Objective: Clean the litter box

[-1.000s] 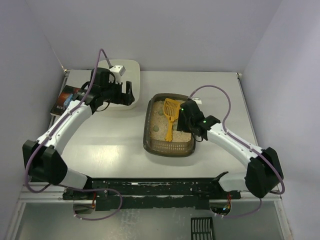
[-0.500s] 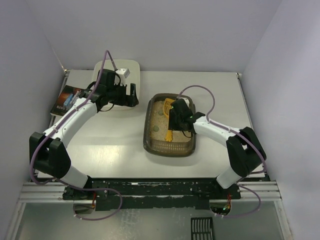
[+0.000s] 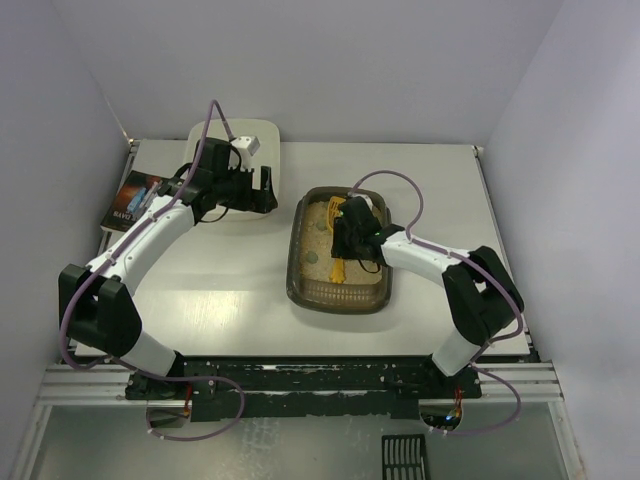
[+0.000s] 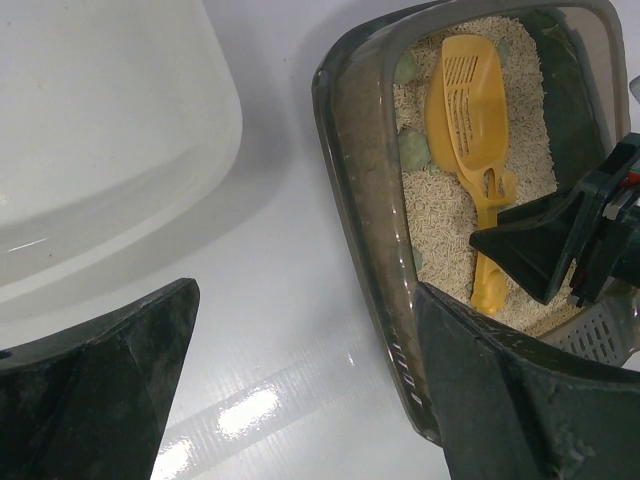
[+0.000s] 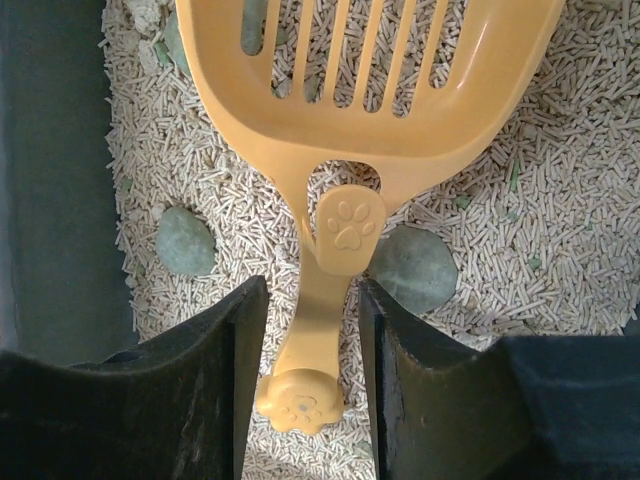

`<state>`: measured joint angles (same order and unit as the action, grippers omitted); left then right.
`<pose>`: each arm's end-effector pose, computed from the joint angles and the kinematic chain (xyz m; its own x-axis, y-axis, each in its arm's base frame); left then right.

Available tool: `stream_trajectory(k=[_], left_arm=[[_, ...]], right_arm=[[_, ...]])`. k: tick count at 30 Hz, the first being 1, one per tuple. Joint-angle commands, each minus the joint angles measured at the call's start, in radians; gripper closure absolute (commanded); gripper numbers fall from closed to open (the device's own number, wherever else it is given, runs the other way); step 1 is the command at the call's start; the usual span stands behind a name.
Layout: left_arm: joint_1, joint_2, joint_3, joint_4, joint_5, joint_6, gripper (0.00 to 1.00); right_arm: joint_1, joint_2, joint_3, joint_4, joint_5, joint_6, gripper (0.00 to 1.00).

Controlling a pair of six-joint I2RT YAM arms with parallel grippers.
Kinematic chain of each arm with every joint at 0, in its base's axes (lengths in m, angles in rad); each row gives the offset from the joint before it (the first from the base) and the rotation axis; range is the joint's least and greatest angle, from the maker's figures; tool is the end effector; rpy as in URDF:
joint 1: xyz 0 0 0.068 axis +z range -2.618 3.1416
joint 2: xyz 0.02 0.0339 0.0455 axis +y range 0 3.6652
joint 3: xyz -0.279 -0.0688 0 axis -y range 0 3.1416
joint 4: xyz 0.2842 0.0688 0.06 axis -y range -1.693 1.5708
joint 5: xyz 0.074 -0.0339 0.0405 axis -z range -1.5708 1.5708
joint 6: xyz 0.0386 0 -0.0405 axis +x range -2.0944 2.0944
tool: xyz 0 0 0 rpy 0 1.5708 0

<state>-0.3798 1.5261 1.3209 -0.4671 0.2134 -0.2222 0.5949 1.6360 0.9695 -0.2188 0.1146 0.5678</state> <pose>0.3549 -0.1505 0.3235 -0.6780 0.0387 -0.7341 0.3761 0.8763 -0.3011 0.3087 0.2036 0.1764 -0.8077 0.0985 -0.5813 -0.0741 0.9612 0.2658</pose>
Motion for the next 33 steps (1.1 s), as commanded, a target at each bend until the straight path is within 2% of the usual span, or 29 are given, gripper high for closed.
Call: stream_trajectory(k=[1, 8, 17, 30, 33], left_arm=[[-0.007, -0.004, 0.004, 0.042, 0.019, -0.016, 0.01], [-0.007, 0.003, 0.002, 0.046, 0.017, -0.02, 0.01], [-0.007, 0.008, 0.0, 0.048, 0.01, -0.02, 0.01], [-0.006, 0.005, -0.006, 0.05, 0.007, -0.019, 0.01], [-0.007, 0.005, -0.006, 0.05, 0.003, -0.019, 0.01]], right_arm=[[0.004, 0.012, 0.016, 0.036, -0.005, 0.007, 0.59], [0.003, 0.026, 0.0, 0.061, -0.01, 0.015, 0.6], [0.004, 0.037, -0.014, 0.082, -0.024, 0.025, 0.68], [0.005, 0.064, -0.044, 0.115, -0.026, 0.049, 0.69], [0.008, 0.059, -0.04, 0.111, -0.021, 0.05, 0.74]])
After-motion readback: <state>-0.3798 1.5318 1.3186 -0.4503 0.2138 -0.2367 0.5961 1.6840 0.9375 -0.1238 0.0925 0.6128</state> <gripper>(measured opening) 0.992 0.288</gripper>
